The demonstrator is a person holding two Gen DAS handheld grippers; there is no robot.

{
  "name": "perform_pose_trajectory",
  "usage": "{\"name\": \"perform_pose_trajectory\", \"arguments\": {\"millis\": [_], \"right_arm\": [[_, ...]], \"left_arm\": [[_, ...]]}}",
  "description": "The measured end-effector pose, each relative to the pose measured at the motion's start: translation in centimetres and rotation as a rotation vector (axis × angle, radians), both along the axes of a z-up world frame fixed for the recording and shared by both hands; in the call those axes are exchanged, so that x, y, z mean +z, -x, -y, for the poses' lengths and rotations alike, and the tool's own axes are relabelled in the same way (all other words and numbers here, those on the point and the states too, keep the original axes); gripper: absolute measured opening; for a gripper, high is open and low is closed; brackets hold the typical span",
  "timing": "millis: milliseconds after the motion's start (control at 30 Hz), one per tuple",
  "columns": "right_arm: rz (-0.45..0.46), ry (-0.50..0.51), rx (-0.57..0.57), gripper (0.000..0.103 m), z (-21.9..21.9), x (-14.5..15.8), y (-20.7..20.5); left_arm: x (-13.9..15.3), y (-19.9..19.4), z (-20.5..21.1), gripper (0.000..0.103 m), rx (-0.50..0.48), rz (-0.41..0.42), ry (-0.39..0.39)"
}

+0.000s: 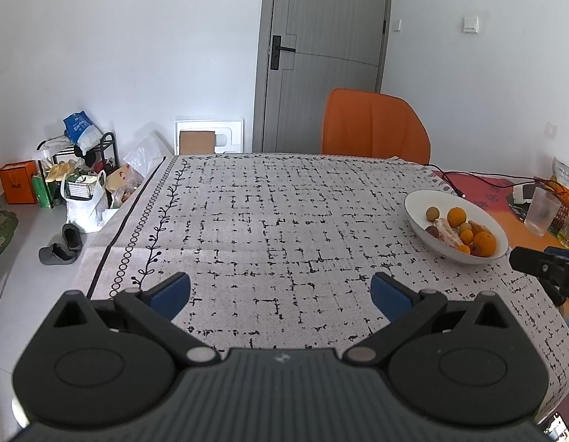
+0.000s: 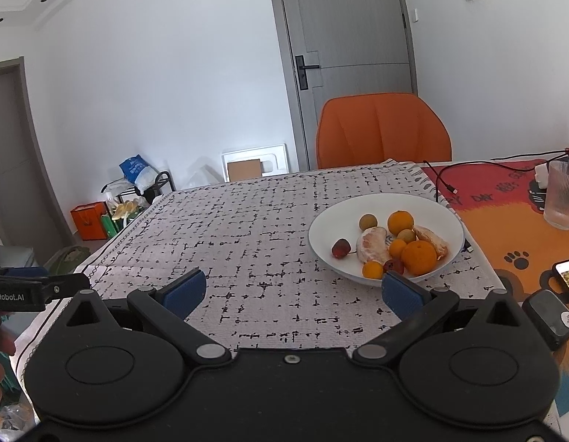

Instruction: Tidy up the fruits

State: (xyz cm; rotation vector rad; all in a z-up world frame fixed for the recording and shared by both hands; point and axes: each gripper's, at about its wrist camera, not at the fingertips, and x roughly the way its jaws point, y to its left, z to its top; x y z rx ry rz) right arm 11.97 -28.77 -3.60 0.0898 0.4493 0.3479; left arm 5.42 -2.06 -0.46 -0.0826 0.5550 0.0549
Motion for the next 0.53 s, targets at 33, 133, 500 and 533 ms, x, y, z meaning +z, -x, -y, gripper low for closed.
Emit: {"name": "perform_pose_trajectory", "arguments": {"millis": [33,133,500,533], "right_arm": [[-0.001,-0.001,-0.001,0.103,0.00,-0.01,-0.04],[-0.007,-0.002,-0.006,0.103,0.01,-0.06,-0.14],[-0.023,0.003,-0.001,0.103,-0.05,-0.37,-0.17],[-0.022,0.003,-0.001,0.103,-0.07,-0.36,-0.19]], "left_arm": [[-0.03,0.00,0.00,0.103,-0.001,-0.001,0.000],[-0.08,-0.01,0.01,0.103,-0.002,-0.002,-0.001],[-0.19,-0.04,0.09,0.103,-0.014,-0.004,0.002],[-0.14,-0.08,0.08,0.103,-0.013,-0.004,0.004]]}}
